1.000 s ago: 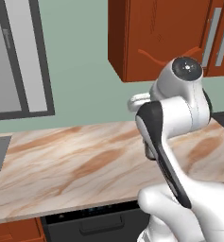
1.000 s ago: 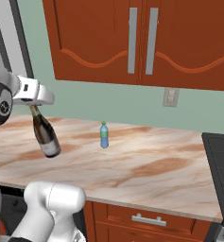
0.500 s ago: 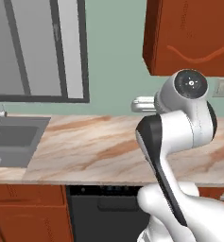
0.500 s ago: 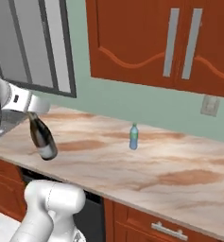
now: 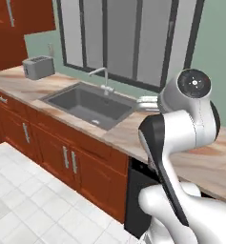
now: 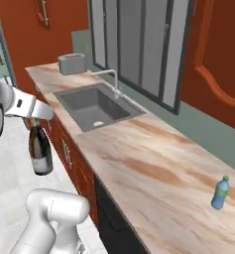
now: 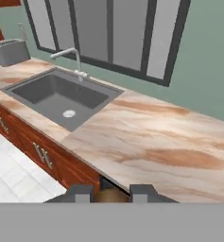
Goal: Move the drinks to the dining counter.
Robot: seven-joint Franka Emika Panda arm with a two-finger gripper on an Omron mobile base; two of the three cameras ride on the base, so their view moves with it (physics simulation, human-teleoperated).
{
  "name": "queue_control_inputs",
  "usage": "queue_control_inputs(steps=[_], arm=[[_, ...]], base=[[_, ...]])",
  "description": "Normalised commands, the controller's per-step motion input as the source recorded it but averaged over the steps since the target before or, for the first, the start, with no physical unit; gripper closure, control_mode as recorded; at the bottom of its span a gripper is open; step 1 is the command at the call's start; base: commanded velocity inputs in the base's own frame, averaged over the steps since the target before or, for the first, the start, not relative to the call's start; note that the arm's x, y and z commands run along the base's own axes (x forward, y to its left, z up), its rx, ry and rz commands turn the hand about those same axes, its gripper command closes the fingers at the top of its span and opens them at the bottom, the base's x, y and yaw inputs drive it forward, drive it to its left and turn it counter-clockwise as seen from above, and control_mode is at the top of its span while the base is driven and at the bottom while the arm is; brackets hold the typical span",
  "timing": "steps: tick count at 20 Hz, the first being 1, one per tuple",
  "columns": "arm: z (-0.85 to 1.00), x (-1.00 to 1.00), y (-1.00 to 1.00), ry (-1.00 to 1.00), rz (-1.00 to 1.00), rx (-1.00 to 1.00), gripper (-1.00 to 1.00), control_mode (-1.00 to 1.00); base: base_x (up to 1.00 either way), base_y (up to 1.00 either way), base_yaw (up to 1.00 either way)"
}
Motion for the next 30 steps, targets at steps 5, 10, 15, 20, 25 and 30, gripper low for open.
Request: queue_control_inputs(steps=[5, 10, 15, 20, 25, 30], arm=[[0.00, 0.00, 0.00, 0.00, 0.00, 0.00, 1.00, 1.00], [0.00, 0.00, 0.00, 0.00, 0.00, 0.00, 1.00, 1.00], [0.00, 0.00, 0.00, 0.00, 0.00, 0.00, 1.00, 1.00], [0.00, 0.00, 0.00, 0.00, 0.00, 0.00, 1.00, 1.00], [0.00, 0.00, 0.00, 0.00, 0.00, 0.00, 1.00, 1.00], [0.00, 0.00, 0.00, 0.00, 0.00, 0.00, 1.00, 1.00]], base=[[0.00, 0.00, 1.00], [0.00, 0.00, 1.00], [0.00, 0.00, 1.00], [0.00, 0.00, 1.00], [0.88, 0.32, 0.55], [1.00, 0.57, 0.22]])
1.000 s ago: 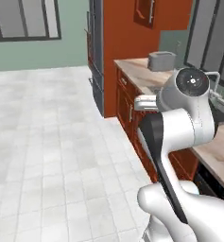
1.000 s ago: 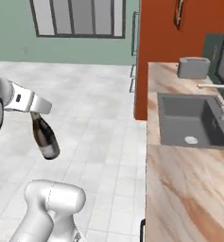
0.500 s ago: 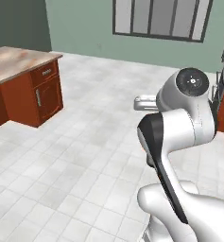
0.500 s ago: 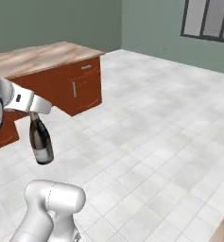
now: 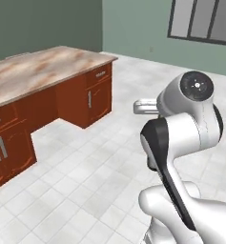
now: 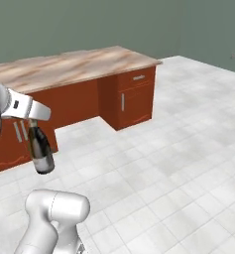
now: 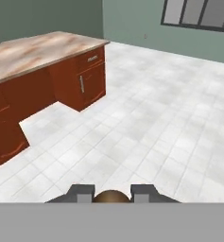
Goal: Move the drinks to the dining counter.
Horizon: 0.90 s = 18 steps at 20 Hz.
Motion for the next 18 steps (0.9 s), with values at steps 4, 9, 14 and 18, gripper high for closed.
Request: queue_control_inputs(steps=[4, 9, 14, 18], arm=[[0.00, 0.00, 0.00, 0.00, 0.00, 0.00, 1.00, 1.00], [0.00, 0.00, 0.00, 0.00, 0.00, 0.00, 1.00, 1.00], [0.00, 0.00, 0.00, 0.00, 0.00, 0.00, 1.00, 1.00], [0.00, 0.00, 0.00, 0.00, 0.00, 0.00, 1.00, 1.00]], base=[[1.00, 0.79, 0.04], [1.00, 0.74, 0.04], [1.00, 0.68, 0.09], [1.00, 0.83, 0.12]])
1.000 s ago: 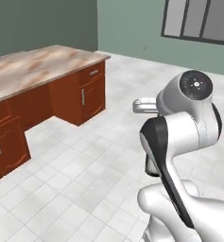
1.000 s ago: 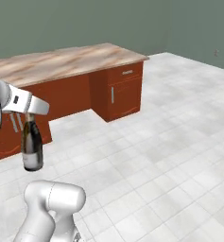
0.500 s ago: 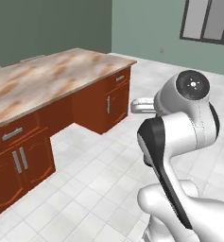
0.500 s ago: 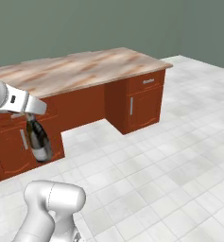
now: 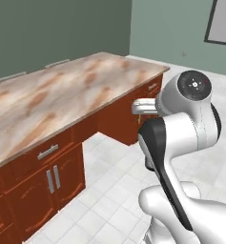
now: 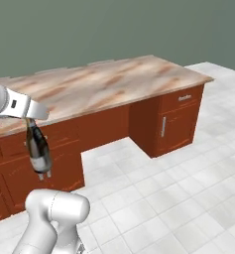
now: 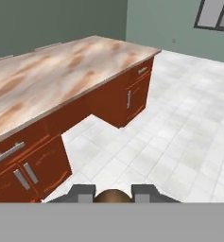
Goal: Move the drinks to the dining counter.
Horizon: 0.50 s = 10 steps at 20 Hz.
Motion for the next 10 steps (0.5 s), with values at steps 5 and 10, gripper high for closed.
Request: queue_control_inputs(steps=[5, 10], arm=[[0.00, 0.00, 0.00, 0.00, 0.00, 0.00, 1.00, 1.00], [0.00, 0.00, 0.00, 0.00, 0.00, 0.00, 1.00, 1.00]], base=[[1.00, 0.58, 0.16], [1.00, 0.40, 0.16]])
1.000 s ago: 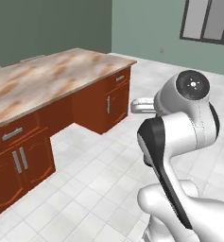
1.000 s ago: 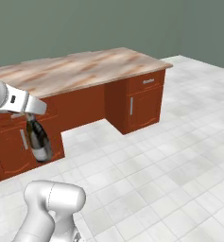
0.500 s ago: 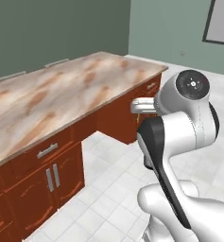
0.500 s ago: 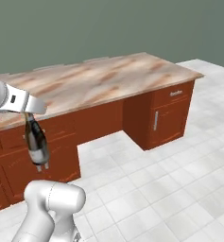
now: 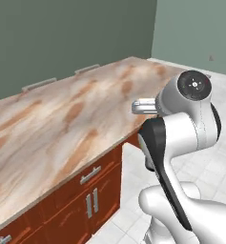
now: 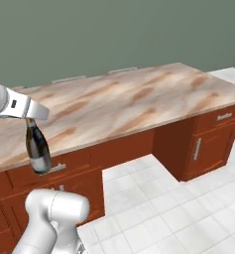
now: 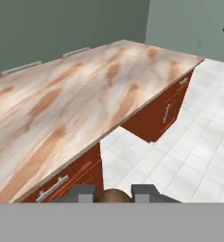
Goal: Move the drinks to the dining counter.
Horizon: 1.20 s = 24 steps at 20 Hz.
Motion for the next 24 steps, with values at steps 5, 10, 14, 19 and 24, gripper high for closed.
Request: queue_control_inputs(steps=[5, 10, 14, 19, 24], arm=[[0.00, 0.00, 0.00, 0.00, 0.00, 0.00, 1.00, 1.00], [0.00, 0.00, 0.00, 0.00, 0.00, 0.00, 1.00, 1.00], [0.00, 0.00, 0.00, 0.00, 0.00, 0.00, 1.00, 1.00], [0.00, 0.00, 0.00, 0.00, 0.00, 0.00, 1.00, 1.00], [0.00, 0.00, 0.00, 0.00, 0.00, 0.00, 1.00, 1.00]], base=[[1.00, 0.45, 0.15], [1.00, 0.36, 0.16], [0.86, 0.17, 0.15], [0.81, 0.10, 0.21], [0.83, 0.08, 0.40]])
